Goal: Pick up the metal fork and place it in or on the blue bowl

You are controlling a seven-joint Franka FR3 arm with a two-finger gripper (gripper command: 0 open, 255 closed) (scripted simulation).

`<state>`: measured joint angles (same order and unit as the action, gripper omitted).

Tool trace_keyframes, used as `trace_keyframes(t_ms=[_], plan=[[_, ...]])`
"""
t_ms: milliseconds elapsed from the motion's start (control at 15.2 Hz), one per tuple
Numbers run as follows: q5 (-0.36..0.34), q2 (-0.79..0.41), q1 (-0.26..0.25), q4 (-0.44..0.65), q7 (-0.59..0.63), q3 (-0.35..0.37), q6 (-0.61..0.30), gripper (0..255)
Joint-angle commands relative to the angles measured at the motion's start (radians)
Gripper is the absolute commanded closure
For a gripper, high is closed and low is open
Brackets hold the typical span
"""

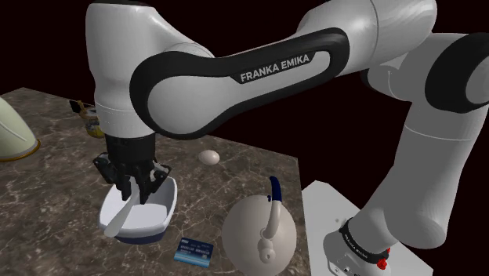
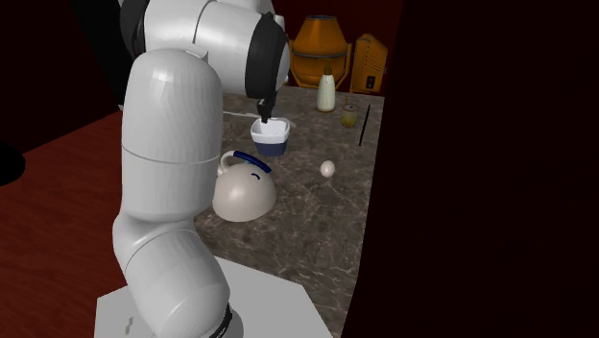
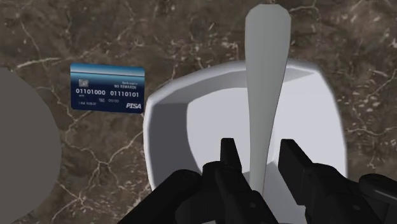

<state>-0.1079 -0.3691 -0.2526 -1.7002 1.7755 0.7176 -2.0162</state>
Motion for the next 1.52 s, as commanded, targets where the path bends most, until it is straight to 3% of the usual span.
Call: trace_keyframes(t_ms=[0, 462, 528, 858, 1122, 1452], plan=[[-0.003, -0.004, -0.001, -0.006, 0.000, -0.002, -0.010, 255], [-0.003, -0.004, -0.001, -0.006, 0.000, -0.002, -0.010, 255], [-0.003, -0.004, -0.001, -0.006, 0.000, -0.002, -0.010, 0], [-0.003, -0.004, -0.001, -0.006, 0.000, -0.002, -0.010, 0], [0.023, 0.032, 0.014, 0.078, -0.017, 0.009, 0.104, 0], [0.024, 0.032, 0.014, 0.078, -0.017, 0.009, 0.104, 0]])
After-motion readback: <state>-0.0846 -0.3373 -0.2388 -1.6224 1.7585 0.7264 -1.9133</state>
